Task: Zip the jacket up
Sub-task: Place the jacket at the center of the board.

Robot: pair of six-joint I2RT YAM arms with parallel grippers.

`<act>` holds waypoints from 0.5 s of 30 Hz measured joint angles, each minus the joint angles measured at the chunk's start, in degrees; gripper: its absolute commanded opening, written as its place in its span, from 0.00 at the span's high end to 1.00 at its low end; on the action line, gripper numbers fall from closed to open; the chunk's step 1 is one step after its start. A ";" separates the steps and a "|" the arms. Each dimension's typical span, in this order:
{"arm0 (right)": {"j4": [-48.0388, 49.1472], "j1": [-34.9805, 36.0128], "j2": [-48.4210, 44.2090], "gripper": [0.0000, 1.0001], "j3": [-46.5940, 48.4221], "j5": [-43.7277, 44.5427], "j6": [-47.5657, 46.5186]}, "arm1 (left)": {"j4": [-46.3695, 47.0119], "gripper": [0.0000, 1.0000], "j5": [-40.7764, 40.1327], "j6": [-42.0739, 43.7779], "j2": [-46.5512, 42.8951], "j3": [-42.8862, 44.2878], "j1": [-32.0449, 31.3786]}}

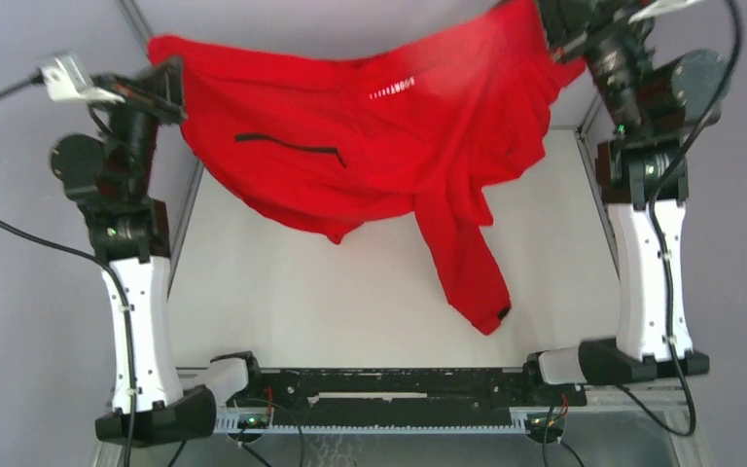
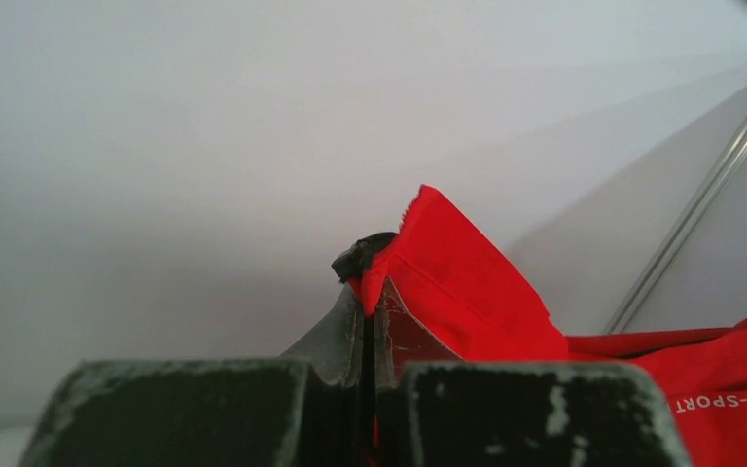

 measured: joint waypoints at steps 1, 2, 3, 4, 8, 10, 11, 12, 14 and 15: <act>0.31 -0.04 -2.82 1.00 -5.27 0.52 -0.24 | 2.60 0.96 0.02 -0.17 -1.42 -3.93 -0.02; 0.85 -0.02 -7.10 1.00 -13.73 1.70 -0.61 | 4.55 0.94 -0.17 -0.26 -3.89 -9.79 -0.13; 0.52 -0.04 -10.23 0.99 -19.65 2.49 -0.79 | 4.94 0.93 -0.37 -0.28 -5.70 -14.56 -0.17; 1.77 -0.33 -14.32 0.90 -28.39 4.04 -1.03 | 5.62 0.90 -0.87 -0.35 -7.78 -21.20 -0.26; 0.04 -2.71 -19.61 0.50 -48.87 7.80 -1.07 | 5.40 0.49 -2.38 -0.76 -8.59 -34.34 -0.66; -1.36 -4.46 -17.20 0.37 -52.81 9.09 -1.07 | 3.98 0.19 -3.72 -1.51 -7.23 -38.97 -0.63; -2.82 -5.05 -15.43 0.34 -54.25 9.51 -1.31 | 2.75 0.03 -4.31 -1.57 -6.97 -40.26 -0.66; -4.72 -5.88 -14.16 0.31 -55.28 9.77 -1.42 | 1.49 0.01 -5.11 -1.49 -6.95 -40.81 -0.63; -7.91 -7.21 -13.46 0.20 -56.41 9.88 -1.53 | -0.09 0.00 -6.67 -1.38 -7.52 -40.70 -0.63; -9.03 -7.61 -13.73 0.15 -56.50 10.03 -1.46 | -0.68 0.00 -7.48 -1.29 -8.22 -40.59 -0.63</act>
